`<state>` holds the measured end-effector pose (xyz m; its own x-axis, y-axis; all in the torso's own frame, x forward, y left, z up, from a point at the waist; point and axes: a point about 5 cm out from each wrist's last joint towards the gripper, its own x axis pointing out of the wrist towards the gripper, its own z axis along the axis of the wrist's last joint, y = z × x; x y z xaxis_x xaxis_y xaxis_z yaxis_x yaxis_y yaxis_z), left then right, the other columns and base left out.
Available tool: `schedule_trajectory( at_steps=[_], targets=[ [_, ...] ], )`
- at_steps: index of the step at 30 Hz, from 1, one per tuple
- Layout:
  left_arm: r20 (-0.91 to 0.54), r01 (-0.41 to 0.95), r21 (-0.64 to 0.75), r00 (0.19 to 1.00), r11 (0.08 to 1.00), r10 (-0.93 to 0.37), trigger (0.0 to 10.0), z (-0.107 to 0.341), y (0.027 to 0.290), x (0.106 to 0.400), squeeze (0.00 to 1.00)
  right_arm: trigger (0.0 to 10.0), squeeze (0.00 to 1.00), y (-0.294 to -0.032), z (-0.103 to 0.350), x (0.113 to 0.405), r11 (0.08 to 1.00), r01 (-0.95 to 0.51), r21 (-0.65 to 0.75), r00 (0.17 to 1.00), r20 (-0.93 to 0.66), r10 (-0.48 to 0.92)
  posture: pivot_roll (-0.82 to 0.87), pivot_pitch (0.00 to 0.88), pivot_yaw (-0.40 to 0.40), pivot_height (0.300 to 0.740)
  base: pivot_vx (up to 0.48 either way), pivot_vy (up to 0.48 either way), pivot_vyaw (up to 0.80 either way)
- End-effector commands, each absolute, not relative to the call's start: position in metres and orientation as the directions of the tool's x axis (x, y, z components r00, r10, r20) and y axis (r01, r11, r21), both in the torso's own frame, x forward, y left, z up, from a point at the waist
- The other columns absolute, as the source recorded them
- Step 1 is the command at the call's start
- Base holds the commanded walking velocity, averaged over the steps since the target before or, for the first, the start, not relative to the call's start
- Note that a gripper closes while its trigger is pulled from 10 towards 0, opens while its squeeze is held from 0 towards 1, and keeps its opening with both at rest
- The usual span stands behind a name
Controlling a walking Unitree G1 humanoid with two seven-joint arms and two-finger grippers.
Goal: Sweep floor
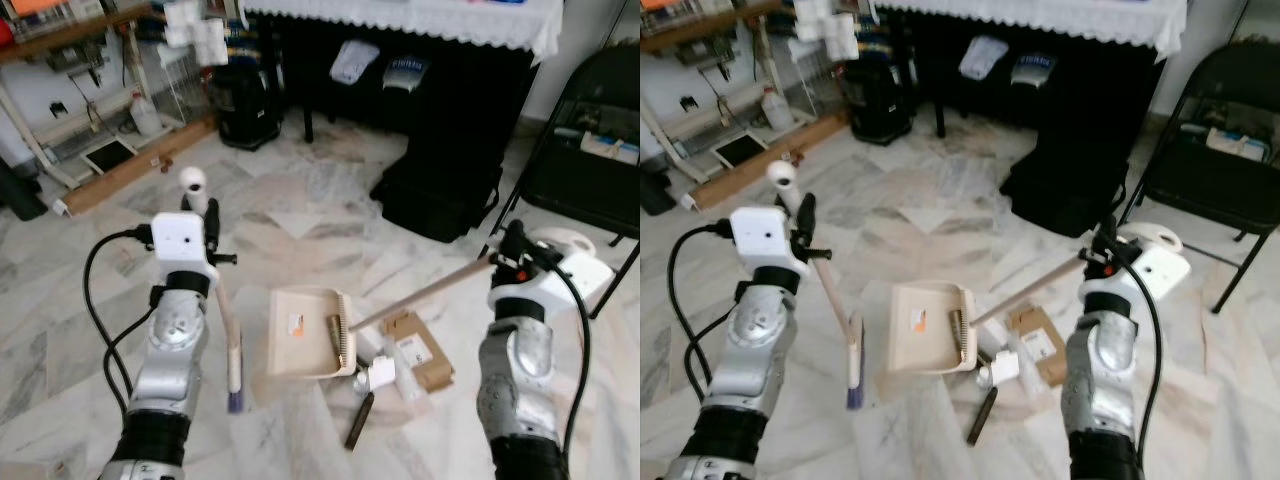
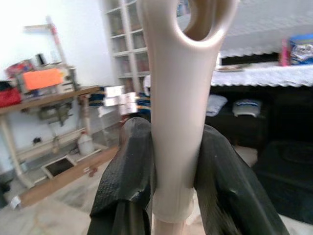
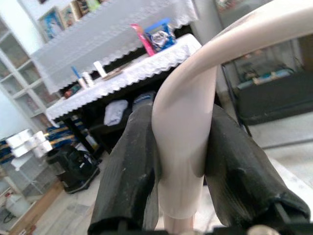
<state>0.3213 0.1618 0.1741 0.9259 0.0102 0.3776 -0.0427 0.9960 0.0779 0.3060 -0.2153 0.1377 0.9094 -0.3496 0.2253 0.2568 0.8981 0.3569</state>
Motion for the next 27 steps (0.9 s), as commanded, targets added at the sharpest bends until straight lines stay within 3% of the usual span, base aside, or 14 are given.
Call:
schedule_trajectory(
  at_steps=[1,17,27],
  targets=[
    [0.411,-0.067,0.077,0.911,0.995,0.030,10.0,0.1804,0.1680,0.3195,0.00,10.0,0.00,-0.2085,0.1520,0.3106,0.906,0.219,0.363,0.902,0.279,-0.330,0.06,0.000,0.004,0.740,0.000,-0.315,0.00],
    [0.420,-0.075,0.070,0.907,0.995,0.039,10.0,0.1824,0.1690,0.3197,0.00,10.0,0.00,-0.2078,0.1572,0.3141,0.913,0.202,0.355,0.905,0.290,-0.313,0.06,0.000,-0.010,0.740,0.000,-0.312,0.48],
    [0.424,-0.075,0.069,0.905,0.995,0.039,10.0,0.1837,0.1680,0.3197,0.00,10.0,0.00,-0.2069,0.1585,0.3151,0.915,0.194,0.353,0.906,0.293,-0.305,0.06,0.000,-0.015,0.740,0.000,-0.311,0.80]
  ],
)
